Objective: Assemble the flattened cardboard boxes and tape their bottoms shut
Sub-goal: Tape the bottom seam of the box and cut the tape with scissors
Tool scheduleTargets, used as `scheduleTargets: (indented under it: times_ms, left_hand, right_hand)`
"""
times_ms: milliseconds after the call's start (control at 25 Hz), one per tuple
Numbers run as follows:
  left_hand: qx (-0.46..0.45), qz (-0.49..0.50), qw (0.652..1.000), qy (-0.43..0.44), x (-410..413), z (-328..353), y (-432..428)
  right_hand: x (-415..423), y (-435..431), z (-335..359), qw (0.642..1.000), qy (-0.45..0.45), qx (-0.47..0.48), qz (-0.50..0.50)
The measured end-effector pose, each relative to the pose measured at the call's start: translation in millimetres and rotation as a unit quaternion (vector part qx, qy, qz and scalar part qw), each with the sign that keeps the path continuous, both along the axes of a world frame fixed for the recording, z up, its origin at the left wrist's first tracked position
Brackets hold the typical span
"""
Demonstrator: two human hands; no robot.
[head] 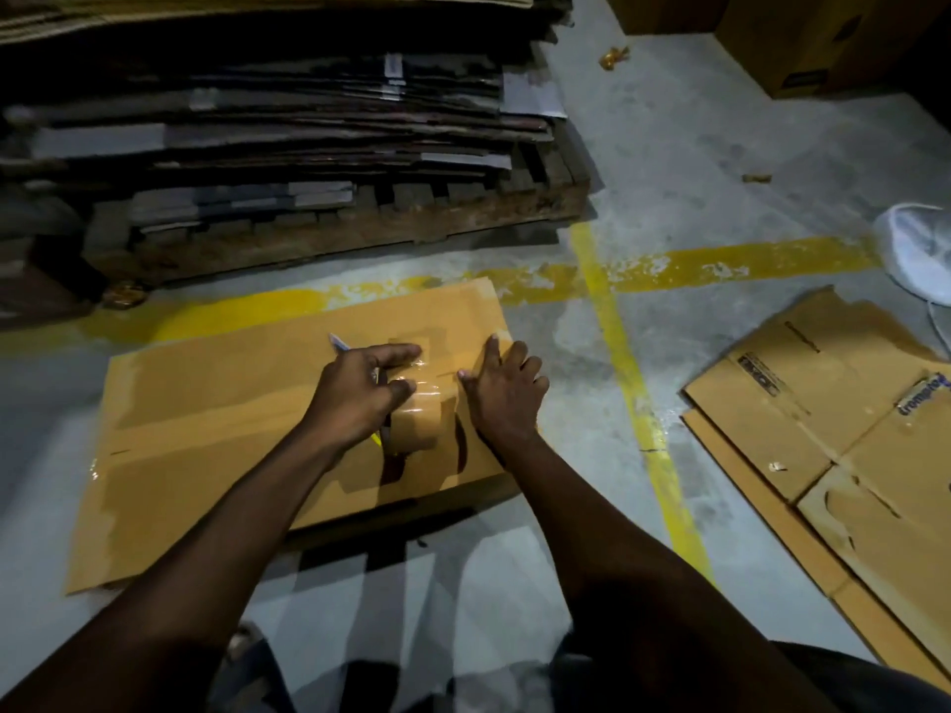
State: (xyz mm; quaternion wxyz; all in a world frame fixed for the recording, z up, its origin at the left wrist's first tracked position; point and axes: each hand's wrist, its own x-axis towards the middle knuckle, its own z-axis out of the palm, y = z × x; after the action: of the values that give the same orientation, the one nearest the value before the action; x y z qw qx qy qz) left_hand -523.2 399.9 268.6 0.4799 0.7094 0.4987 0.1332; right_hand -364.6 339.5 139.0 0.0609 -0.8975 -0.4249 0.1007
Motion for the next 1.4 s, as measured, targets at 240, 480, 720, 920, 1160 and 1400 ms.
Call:
scheduleTargets:
  times_ms: [240, 480, 720, 920, 1160, 1400]
  left_hand:
    - [-0.143, 0.058, 0.98, -0.122, 45.2, -22.4, 7.0]
    - [-0.187, 0.005, 0.969, -0.162, 151.7, -35.8, 59.6]
    - [-0.122, -0.04, 0.991, -0.04, 182.9, -61.3, 139.8]
    - [-0.135, -0.187, 0.971, 0.065, 178.4, -114.5, 175.7]
    - [-0.151, -0.252, 0.954, 0.061, 181.7, -130.0, 188.6]
    - [-0.146, -0.295, 0.927, 0.178, 178.0, -125.7, 193.2]
  right_hand:
    - [54.7, -14.3, 17.6, 0.934, 0.306, 0.186, -0.001]
    - [87.4, -4.3, 14.7, 0.793, 0.473, 0.384, -0.031]
    - [101.5, 21.9, 14.5, 0.804, 0.4, 0.423, -0.118]
    - [85.2, 26.9, 8.4, 0.774, 0.405, 0.449, -0.185]
    - [79.7, 26.9, 11.8, 0.789, 0.37, 0.458, -0.175]
    - [79.6, 26.1, 12.9, 0.801, 0.355, 0.453, -0.164]
